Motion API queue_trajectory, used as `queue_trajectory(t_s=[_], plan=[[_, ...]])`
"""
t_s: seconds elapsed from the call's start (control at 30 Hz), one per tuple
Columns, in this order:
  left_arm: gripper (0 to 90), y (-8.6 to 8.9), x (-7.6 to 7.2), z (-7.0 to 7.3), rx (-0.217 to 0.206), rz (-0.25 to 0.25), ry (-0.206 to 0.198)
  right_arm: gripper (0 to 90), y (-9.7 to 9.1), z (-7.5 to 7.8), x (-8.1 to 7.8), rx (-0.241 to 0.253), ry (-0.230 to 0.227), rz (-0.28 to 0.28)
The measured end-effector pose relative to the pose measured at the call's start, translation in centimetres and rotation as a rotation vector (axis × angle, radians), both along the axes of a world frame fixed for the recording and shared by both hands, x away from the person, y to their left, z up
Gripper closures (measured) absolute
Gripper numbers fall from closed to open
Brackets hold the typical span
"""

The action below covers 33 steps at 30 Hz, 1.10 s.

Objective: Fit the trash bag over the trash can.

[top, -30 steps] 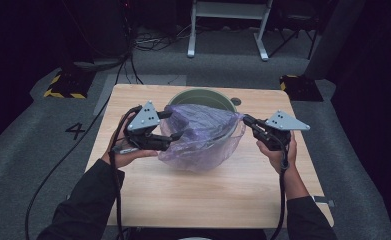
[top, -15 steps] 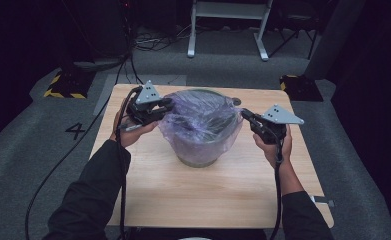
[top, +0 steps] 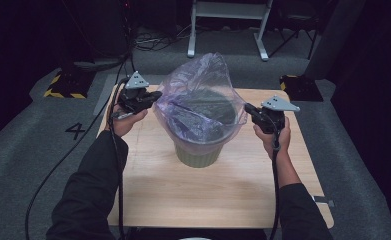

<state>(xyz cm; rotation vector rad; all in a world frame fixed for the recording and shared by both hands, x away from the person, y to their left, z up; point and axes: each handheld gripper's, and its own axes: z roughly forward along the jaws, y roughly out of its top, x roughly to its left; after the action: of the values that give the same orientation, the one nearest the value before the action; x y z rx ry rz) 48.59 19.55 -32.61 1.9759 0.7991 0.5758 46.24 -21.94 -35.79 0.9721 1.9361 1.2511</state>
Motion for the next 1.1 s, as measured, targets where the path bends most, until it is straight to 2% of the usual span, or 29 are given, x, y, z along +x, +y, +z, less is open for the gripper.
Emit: queue_trajectory(t_s=[0.07, 0.17, 0.33, 0.4, 0.47, 0.53, 0.6, 0.7, 0.77, 0.9, 1.0, 1.03, 1.07, 1.1], plan=[[86.4, 0.2, 0.6, -0.7, -0.011, 0.008, 0.021, 90.0, 0.2, -0.2, 0.6, -0.011, 0.024, -0.016], [87.9, 0.4, 1.2, -1.8, -0.052, -0.005, 0.052, 90.0, 0.4, -0.3, 1.3, -0.009, 0.045, -0.023], [89.8, 0.6, 1.9, -2.8, -0.093, -0.018, 0.093, 90.0, 0.8, -0.9, 2.1, -0.021, 0.08, -0.032], [89.8, 0.4, 2.1, -3.2, -0.087, -0.021, 0.111, 90.0, 0.7, -1.2, 2.4, -0.018, 0.106, -0.035], [89.8, 0.3, 2.5, -3.8, -0.086, -0.031, 0.148, 89.9, 0.6, -1.6, 2.6, -0.009, 0.132, -0.031], [89.9, 0.2, 2.8, -4.3, -0.068, -0.038, 0.169, 89.7, 0.5, -1.8, 2.7, -0.005, 0.146, -0.028], [89.9, -0.1, 2.8, -5.1, -0.058, -0.044, 0.173, 89.4, 0.4, -2.1, 2.8, 0.003, 0.161, -0.018], [89.9, -0.4, 3.0, -6.3, -0.061, -0.064, 0.216, 89.4, 0.3, -2.6, 2.9, 0.007, 0.18, -0.014], [89.9, -0.6, 3.0, -6.8, -0.065, -0.06, 0.208, 89.4, 0.2, -3.0, 2.9, 0.0, 0.188, -0.012], [89.9, -0.9, 2.8, -8.1, -0.036, -0.065, 0.23, 88.8, 0.1, -3.9, 3.1, -0.017, 0.22, -0.015], [89.3, -0.7, 2.4, -8.9, -0.077, -0.054, 0.224, 88.0, 0.0, -4.6, 2.9, -0.031, 0.237, -0.005], [86.5, -0.5, 2.2, -9.2, -0.086, -0.048, 0.222, 88.0, 0.0, -4.8, 2.8, -0.035, 0.24, -0.006], [86.2, -0.4, 1.9, -9.4, -0.088, -0.054, 0.21, 88.1, -0.1, -4.9, 2.7, -0.036, 0.239, -0.006], [81.1, -0.3, 1.7, -9.4, -0.077, -0.053, 0.203, 87.7, -0.2, -4.9, 2.5, -0.039, 0.24, -0.007]])
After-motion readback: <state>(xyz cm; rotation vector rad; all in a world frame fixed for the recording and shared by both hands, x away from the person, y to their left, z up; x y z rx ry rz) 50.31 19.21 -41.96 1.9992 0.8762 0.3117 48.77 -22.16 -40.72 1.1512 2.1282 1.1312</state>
